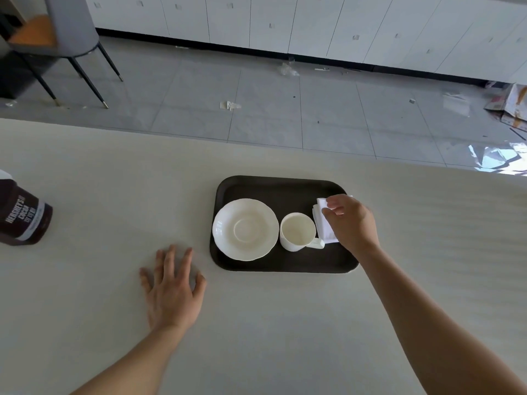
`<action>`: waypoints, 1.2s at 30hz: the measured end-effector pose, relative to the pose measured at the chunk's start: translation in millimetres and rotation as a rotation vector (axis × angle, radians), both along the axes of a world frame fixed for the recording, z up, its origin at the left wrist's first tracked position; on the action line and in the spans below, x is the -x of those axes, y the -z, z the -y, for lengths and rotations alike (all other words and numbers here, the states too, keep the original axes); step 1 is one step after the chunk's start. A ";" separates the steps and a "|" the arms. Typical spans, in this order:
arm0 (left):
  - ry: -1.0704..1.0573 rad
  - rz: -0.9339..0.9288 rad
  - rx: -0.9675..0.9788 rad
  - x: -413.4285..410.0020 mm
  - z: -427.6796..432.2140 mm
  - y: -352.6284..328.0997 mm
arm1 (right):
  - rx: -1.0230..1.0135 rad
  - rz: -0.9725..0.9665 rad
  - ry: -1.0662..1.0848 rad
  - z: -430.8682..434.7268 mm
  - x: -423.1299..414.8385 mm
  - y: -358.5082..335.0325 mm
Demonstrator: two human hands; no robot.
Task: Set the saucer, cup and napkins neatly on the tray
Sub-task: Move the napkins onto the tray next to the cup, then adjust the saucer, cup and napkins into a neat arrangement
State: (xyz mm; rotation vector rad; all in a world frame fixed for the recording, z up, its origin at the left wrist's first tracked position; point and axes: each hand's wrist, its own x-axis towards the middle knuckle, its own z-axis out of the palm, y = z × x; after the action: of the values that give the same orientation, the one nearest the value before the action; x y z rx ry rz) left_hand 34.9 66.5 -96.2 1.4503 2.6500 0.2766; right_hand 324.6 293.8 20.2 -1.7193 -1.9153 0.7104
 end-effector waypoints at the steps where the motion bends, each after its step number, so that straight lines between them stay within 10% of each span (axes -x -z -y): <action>1: -0.002 0.004 0.001 -0.1 -0.2 -0.3 | 0.002 0.012 -0.010 0.0 4.2 -1.8; 22: -0.017 0.064 -0.003 -3.8 -2.0 -15.0 | 0.286 0.660 -0.626 -63.4 134.3 -4.0; 36: -0.023 0.034 0.011 -3.7 -2.4 -10.6 | 0.322 0.559 -0.645 -60.7 138.5 15.7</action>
State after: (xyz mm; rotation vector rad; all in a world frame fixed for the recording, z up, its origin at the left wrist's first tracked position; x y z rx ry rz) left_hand 38.7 69.0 -85.6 1.3994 2.6388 0.2865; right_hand 186.1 354.5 4.5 -1.5777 -2.9536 0.8551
